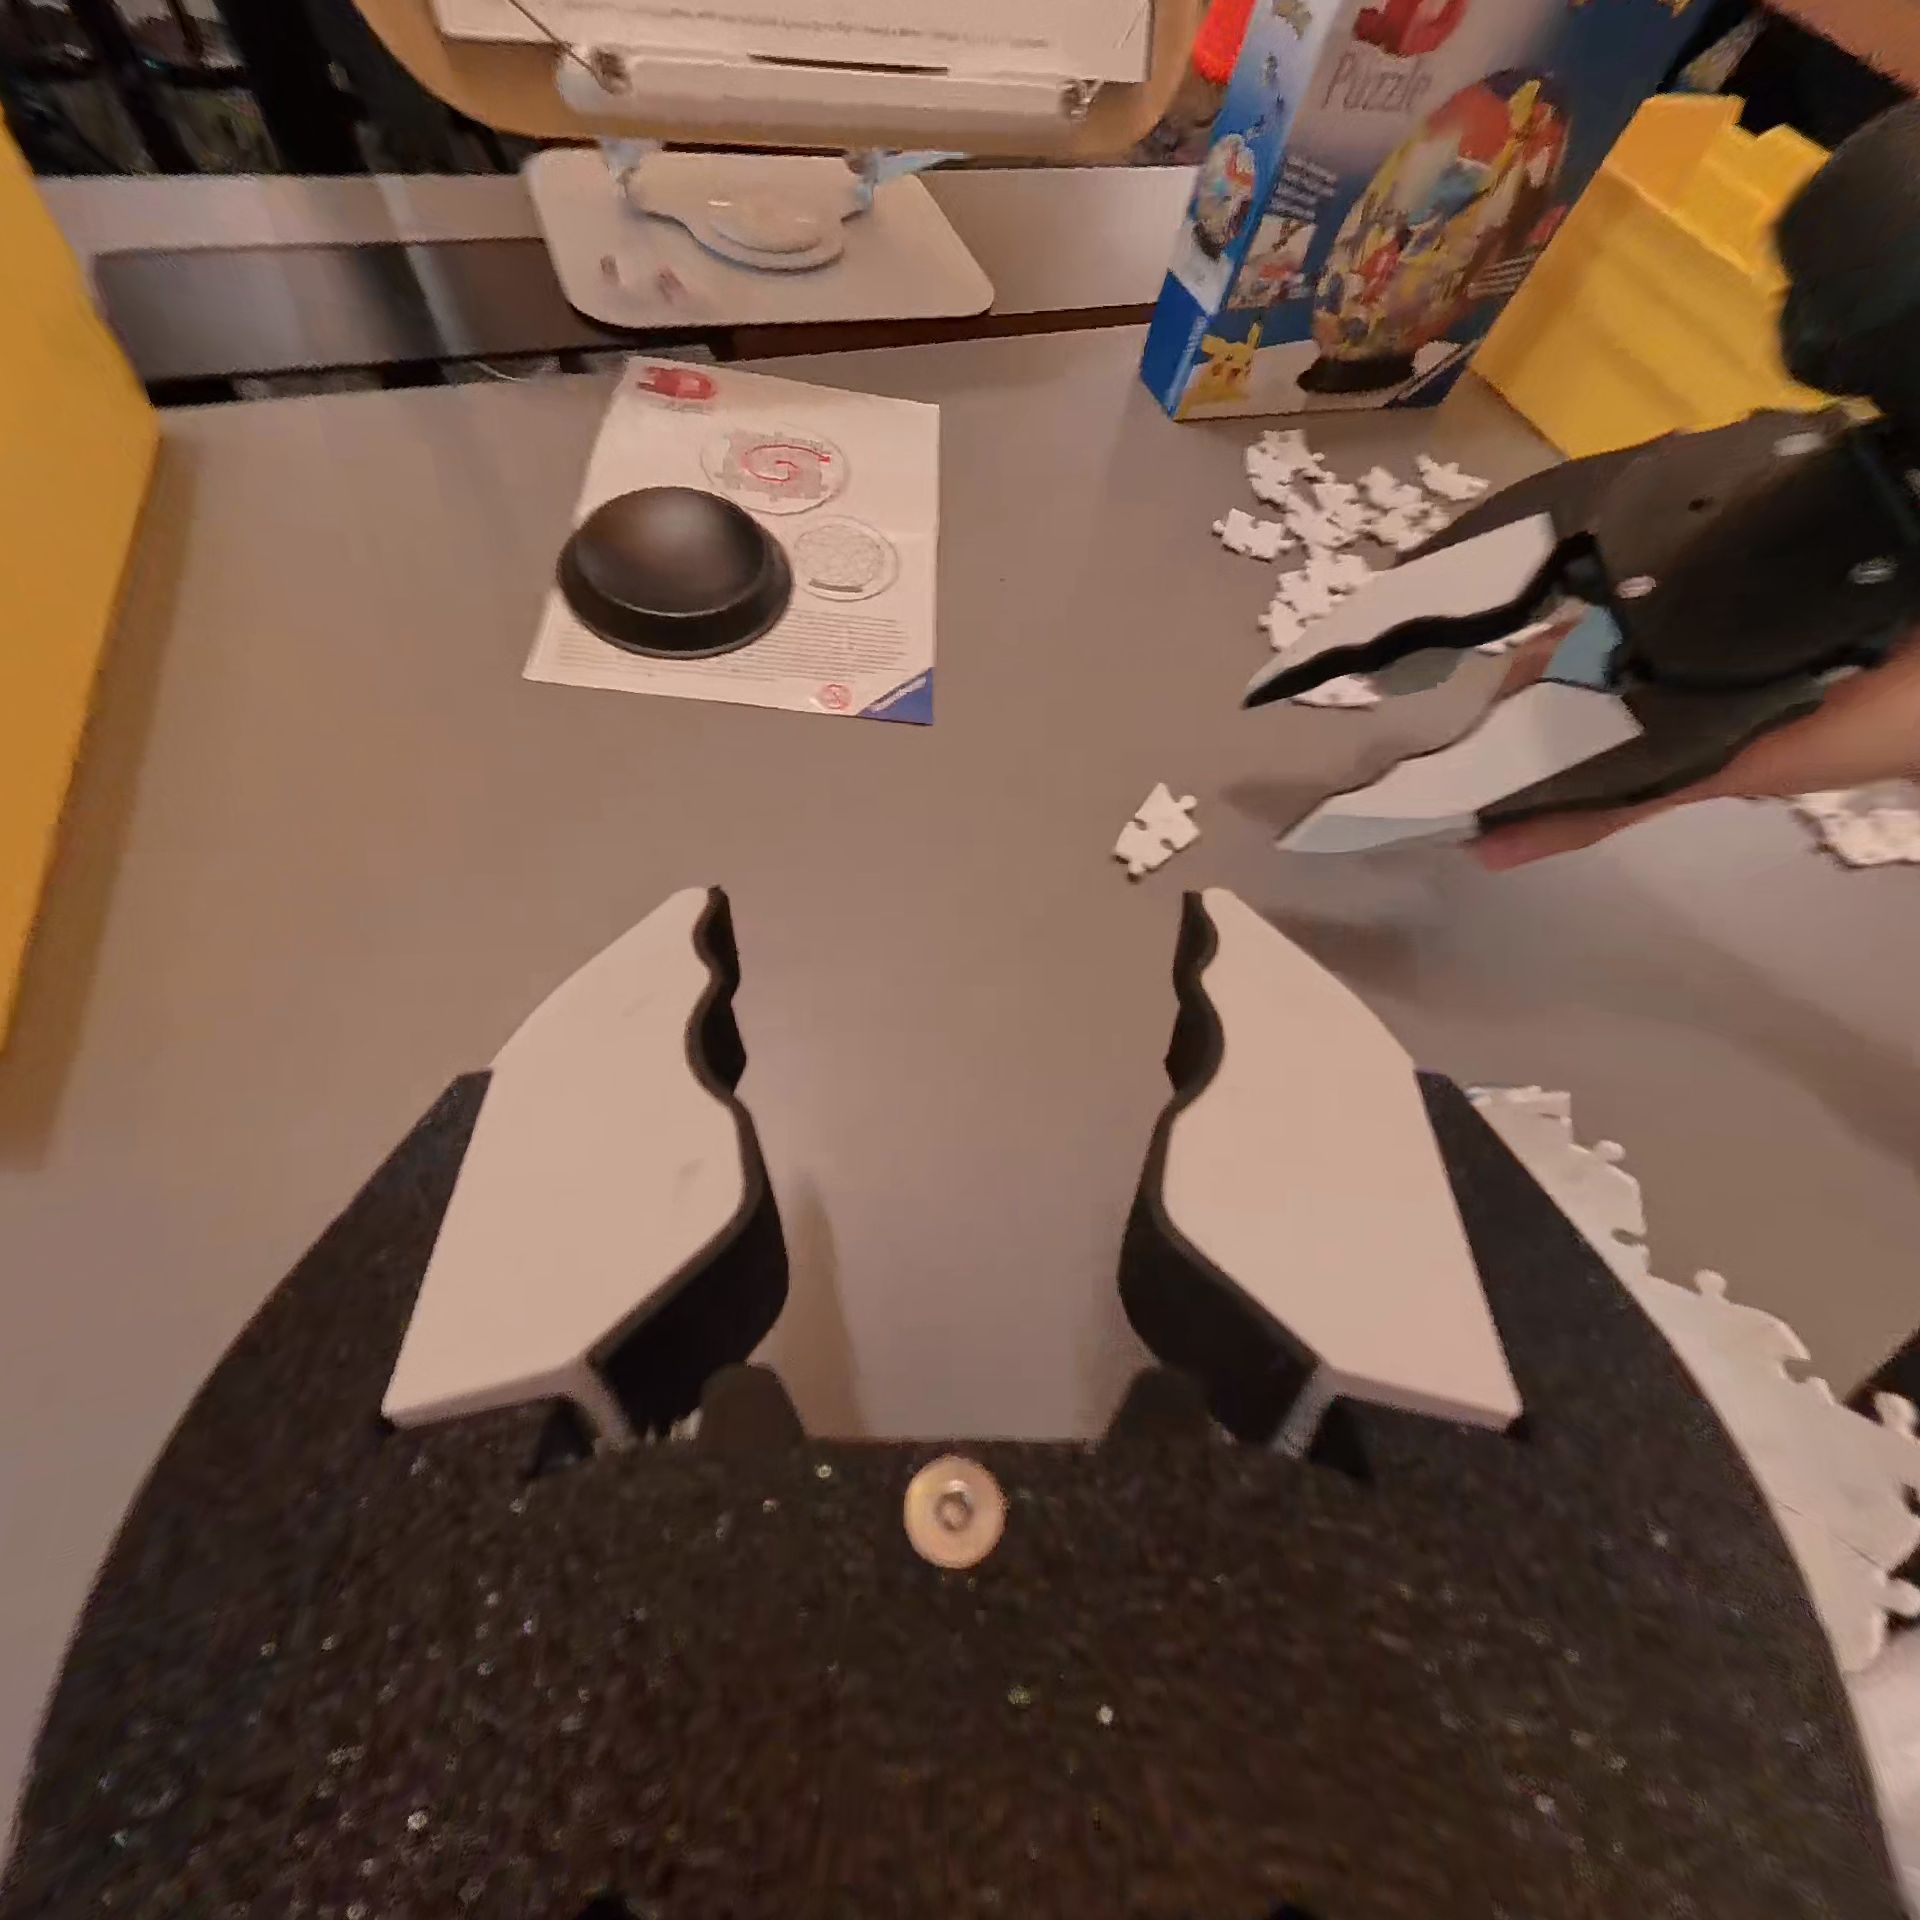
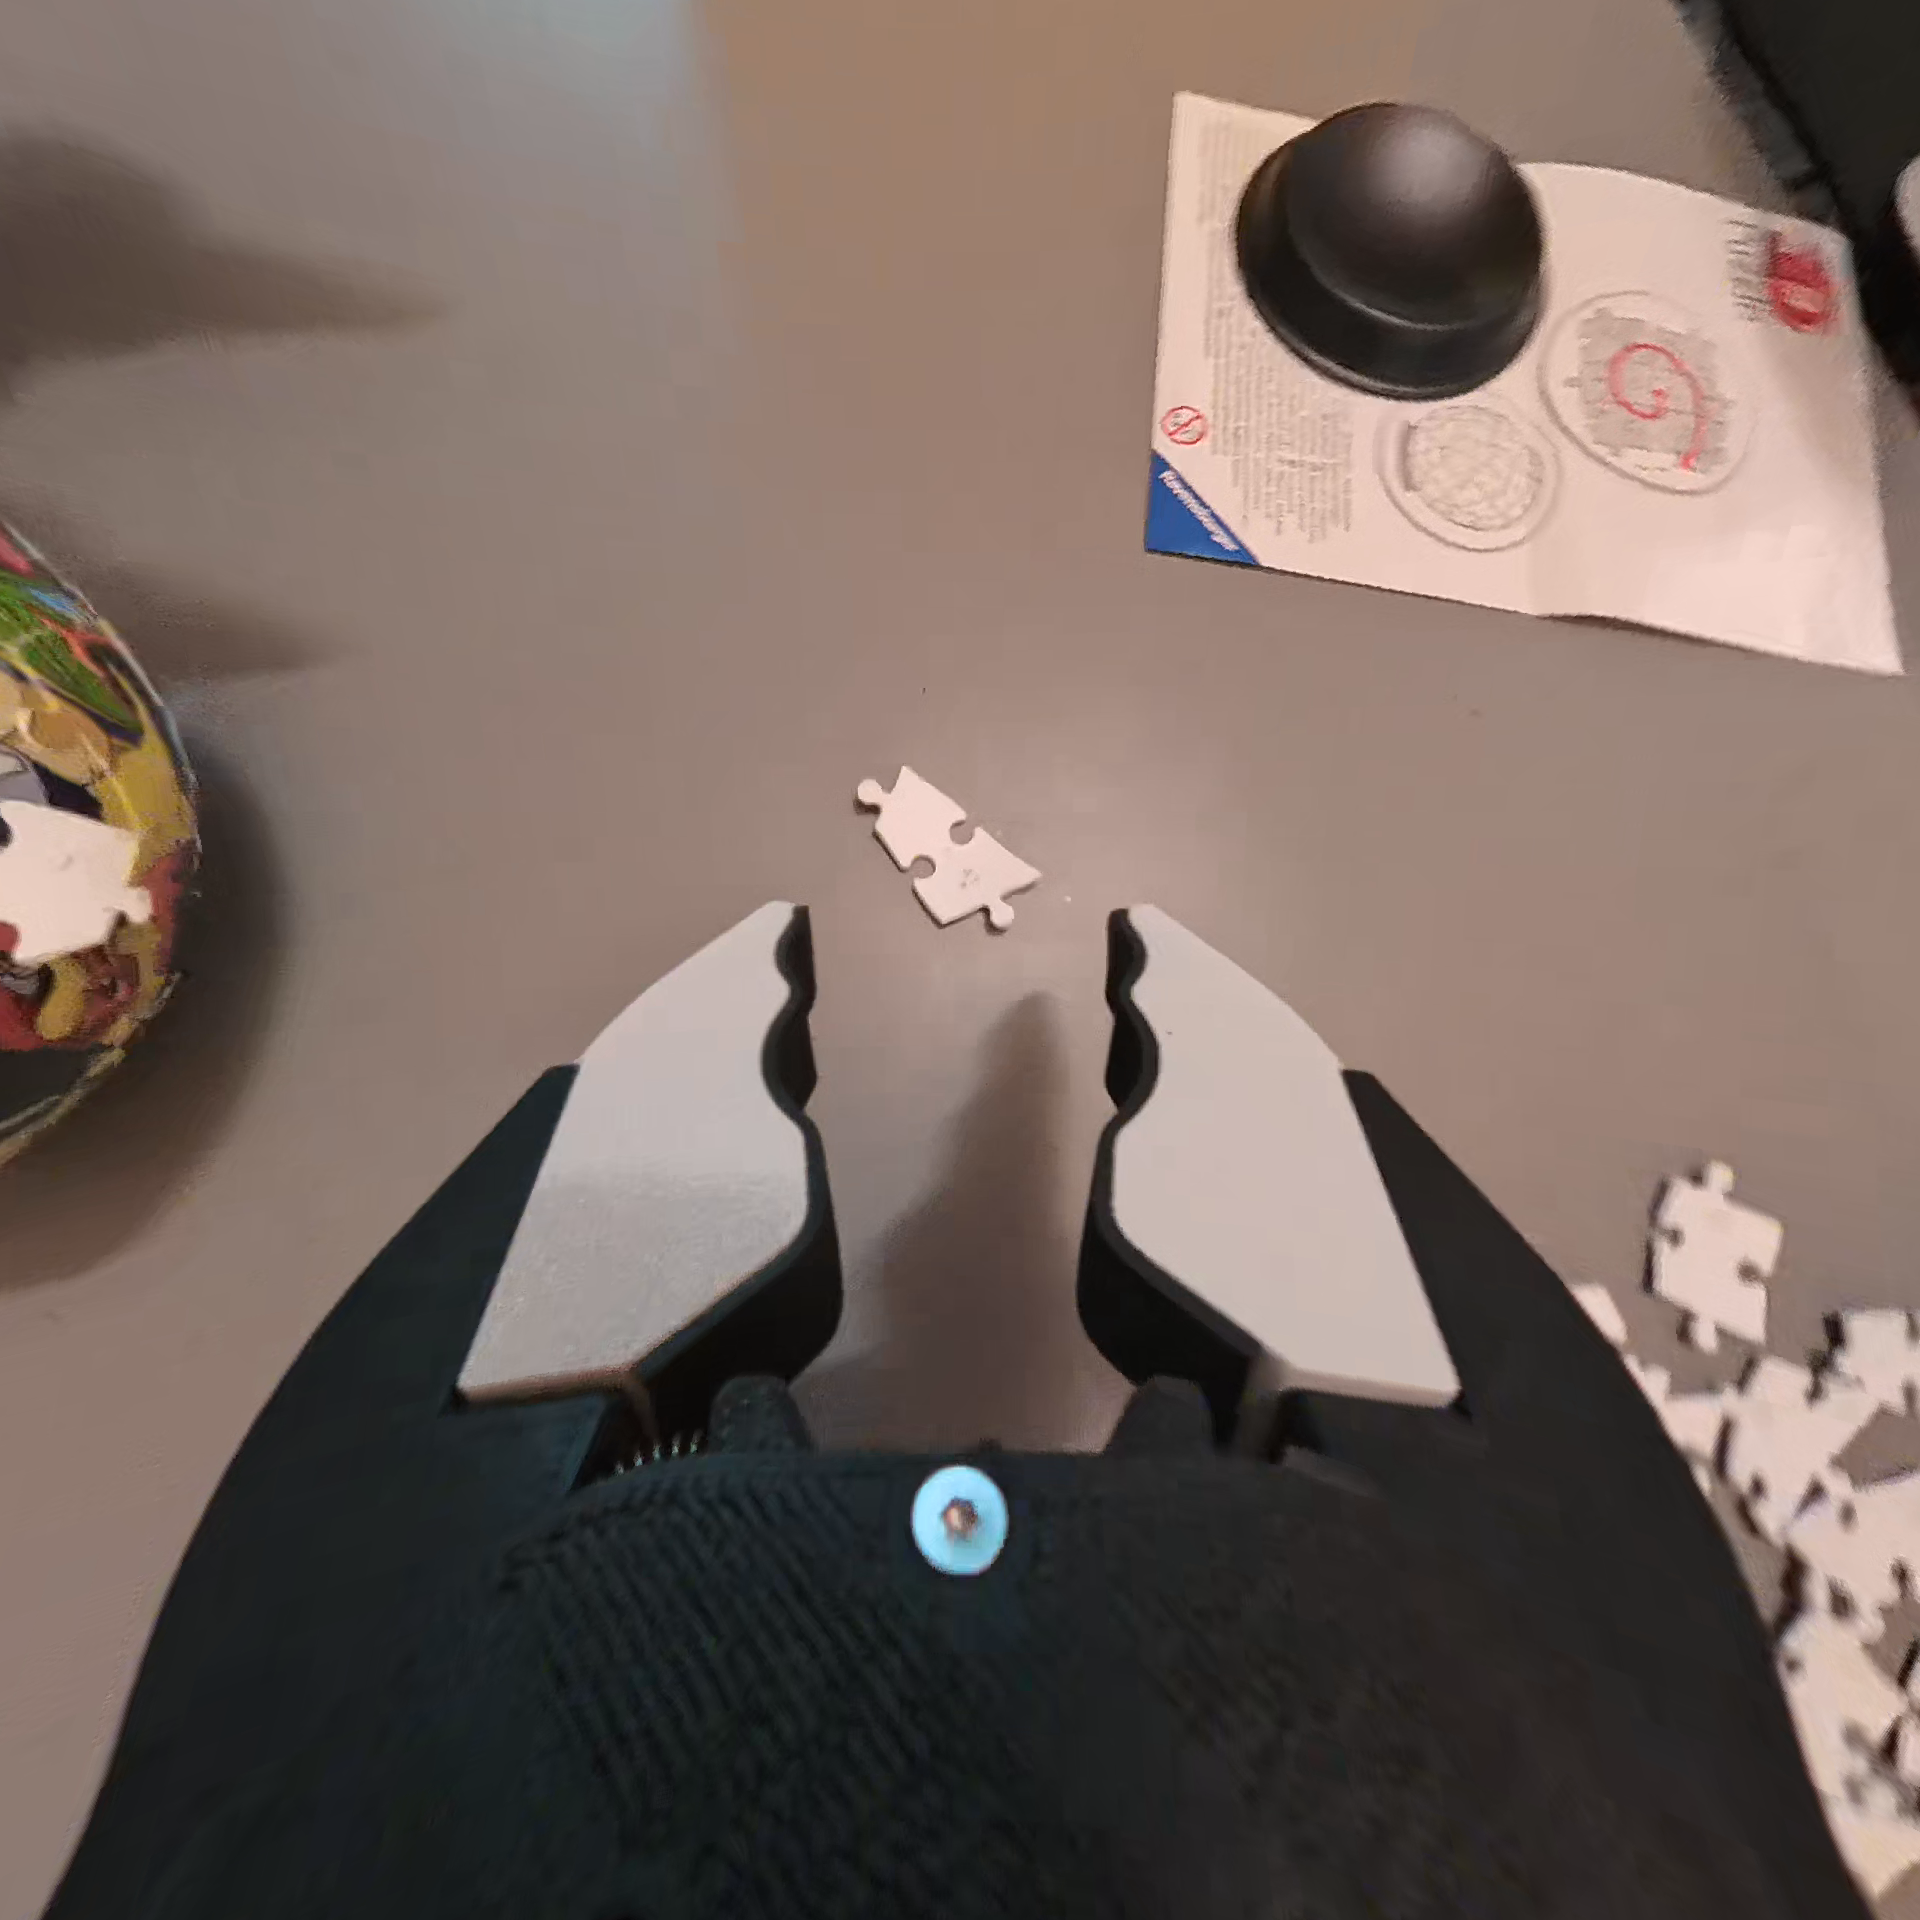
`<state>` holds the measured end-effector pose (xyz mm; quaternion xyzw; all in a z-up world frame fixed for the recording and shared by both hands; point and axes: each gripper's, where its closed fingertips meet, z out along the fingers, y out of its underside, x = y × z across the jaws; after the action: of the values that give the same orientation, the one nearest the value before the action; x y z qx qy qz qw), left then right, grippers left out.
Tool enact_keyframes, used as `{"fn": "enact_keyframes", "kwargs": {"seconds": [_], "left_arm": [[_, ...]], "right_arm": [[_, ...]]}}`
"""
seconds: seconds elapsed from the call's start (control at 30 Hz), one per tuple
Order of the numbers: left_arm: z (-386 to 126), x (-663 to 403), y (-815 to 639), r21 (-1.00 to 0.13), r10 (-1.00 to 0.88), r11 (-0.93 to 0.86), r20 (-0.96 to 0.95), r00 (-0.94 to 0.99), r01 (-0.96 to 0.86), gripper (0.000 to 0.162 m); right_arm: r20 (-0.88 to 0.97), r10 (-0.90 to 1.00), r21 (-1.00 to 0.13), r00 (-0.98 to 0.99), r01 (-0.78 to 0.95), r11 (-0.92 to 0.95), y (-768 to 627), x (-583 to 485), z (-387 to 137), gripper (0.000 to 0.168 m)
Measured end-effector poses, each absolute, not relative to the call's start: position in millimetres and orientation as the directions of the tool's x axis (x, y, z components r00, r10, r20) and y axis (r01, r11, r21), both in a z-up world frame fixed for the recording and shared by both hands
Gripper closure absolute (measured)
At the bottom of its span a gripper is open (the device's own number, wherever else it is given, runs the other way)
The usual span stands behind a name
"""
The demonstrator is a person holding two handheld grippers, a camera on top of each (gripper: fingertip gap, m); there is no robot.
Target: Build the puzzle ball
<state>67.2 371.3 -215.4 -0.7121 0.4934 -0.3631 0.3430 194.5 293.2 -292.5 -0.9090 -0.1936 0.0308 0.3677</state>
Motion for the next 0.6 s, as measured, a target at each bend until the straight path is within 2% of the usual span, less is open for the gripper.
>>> {"fn": "enact_keyframes", "kwargs": {"seconds": [0.07,0.2,0.3,0.4,0.47,0.6], "left_arm": [[-223.6,70.2,363.4,-0.824,-0.959,-0.278,0.212,0.186,-0.494,0.084],[-234.4,64.2,370.6,-0.803,-0.972,-0.231,0.159,0.176,-0.550,0.087],[-233.3,66.0,366.4,-0.799,-0.958,-0.287,0.247,0.147,-0.529,0.092],[-234.4,69.1,361.2,-0.792,-0.943,-0.328,0.312,0.120,-0.516,0.094],[-239.8,70.2,359.7,-0.782,-0.942,-0.328,0.316,0.116,-0.531,0.094],[-248.0,72.3,355.2,-0.763,-0.943,-0.319,0.317,0.105,-0.562,0.095]], "right_arm": [[0.094,0.422,-0.661,0.902,0.374,-0.651,302.1,193.4,-298.2,0.119],[0.064,0.527,-0.584,0.847,0.460,-0.669,308.3,194.2,-315.8,0.124],[0.038,0.582,-0.532,0.812,0.509,-0.677,308.5,195.7,-326.7,0.134],[0.032,0.600,-0.536,0.799,0.521,-0.665,314.4,195.6,-329.2,0.137],[0.002,0.616,-0.543,0.787,0.519,-0.661,313.6,192.4,-329.6,0.143],[0.012,0.621,-0.532,0.783,0.531,-0.659,309.3,191.1,-329.6,0.143]]}}
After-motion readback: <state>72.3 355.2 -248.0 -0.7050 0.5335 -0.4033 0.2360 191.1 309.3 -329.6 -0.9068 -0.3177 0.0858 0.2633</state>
